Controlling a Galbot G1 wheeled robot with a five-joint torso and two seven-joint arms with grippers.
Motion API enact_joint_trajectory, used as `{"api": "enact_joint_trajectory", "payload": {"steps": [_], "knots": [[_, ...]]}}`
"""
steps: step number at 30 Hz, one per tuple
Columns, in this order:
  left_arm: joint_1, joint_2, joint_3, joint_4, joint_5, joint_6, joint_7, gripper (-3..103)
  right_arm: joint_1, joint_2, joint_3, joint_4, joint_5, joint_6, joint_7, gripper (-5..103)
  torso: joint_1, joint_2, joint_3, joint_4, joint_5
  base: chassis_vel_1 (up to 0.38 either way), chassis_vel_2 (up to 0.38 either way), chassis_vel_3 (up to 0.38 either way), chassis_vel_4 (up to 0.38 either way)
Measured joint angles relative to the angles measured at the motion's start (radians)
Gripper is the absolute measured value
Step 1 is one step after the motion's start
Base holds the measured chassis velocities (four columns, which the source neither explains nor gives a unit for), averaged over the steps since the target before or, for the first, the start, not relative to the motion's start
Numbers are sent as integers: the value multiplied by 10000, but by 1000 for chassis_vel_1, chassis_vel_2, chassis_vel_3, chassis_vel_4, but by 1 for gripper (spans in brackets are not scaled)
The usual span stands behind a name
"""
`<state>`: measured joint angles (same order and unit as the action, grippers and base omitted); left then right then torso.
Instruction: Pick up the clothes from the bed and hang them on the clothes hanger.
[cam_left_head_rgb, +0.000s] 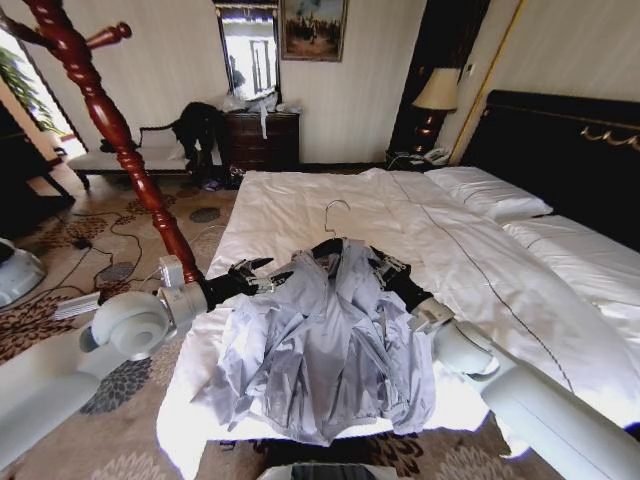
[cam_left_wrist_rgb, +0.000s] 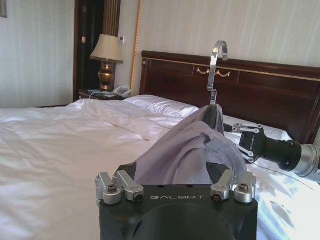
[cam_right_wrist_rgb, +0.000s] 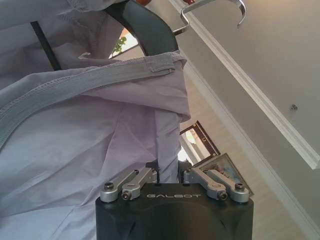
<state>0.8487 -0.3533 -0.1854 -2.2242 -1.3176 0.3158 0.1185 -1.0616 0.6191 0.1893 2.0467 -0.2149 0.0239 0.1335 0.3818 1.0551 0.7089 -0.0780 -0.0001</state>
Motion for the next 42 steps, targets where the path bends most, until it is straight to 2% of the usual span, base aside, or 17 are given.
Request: {"api": "enact_joint_trajectory", "payload": {"steps": [4,8,9,13,14,16,18,19,23,24,27,29,32,34,42], "knots": [[-456,-11,448,67,78,0,130,80,204,0,-107,-20,21,100,-71,18,0,1,0,3,0,0,0,0,0],[-2037,-359,1990,312,287,6,162,78,278,-6,-182,-21,66,101,-121,18,0,0,0,0,0,0,0,0,0],[-2037,-359,1990,312,287,6,162,78,278,-6,-182,-21,66,101,-121,18,0,0,0,0,0,0,0,0,0],[-3918,-889,3744,706,193,120,96,74,208,-32,-171,-18,76,85,-126,18,1,0,0,-2,-1,0,0,0,0],[-3918,-889,3744,706,193,120,96,74,208,-32,-171,-18,76,85,-126,18,1,0,0,-2,-1,0,0,0,0],[-4695,-1080,4544,874,156,170,81,71,193,-44,-131,7,91,72,-124,18,1,0,0,-4,4,0,0,0,0],[-4952,-1147,4864,982,129,218,84,70,196,-50,-117,11,99,62,-119,18,0,0,0,-2,2,0,0,0,0],[-4952,-1147,4864,982,129,218,84,70,196,-50,-117,11,99,62,-119,18,0,0,0,-2,2,0,0,0,0],[-5103,-1203,5209,1190,179,259,144,56,227,-54,-112,11,93,58,-117,18,0,0,0,3,1,0,0,0,0],[-5103,-1203,5209,1190,179,259,144,56,227,-54,-112,11,93,58,-117,18,0,0,0,3,1,0,0,0,0],[-5224,-1373,5336,1237,182,262,145,40,242,-84,-146,11,24,102,-123,18,1,0,0,1,1,0,0,0,0],[-5288,-1429,5385,1252,181,264,140,40,242,-105,-163,13,-23,142,-134,18,0,0,0,0,0,0,0,0,0],[-5513,-1535,5608,1300,171,266,151,24,240,-125,-189,11,-160,238,-174,18,0,0,0,0,1,0,0,0,0],[-5634,-1569,5801,1294,172,264,164,18,270,-122,-216,-11,-184,265,-193,18,0,0,0,0,1,0,0,0,0],[-5584,-1605,5959,1222,136,251,137,18,406,-65,-288,-63,-221,332,-193,18,0,0,-1,0,1,0,0,0,0]]}}
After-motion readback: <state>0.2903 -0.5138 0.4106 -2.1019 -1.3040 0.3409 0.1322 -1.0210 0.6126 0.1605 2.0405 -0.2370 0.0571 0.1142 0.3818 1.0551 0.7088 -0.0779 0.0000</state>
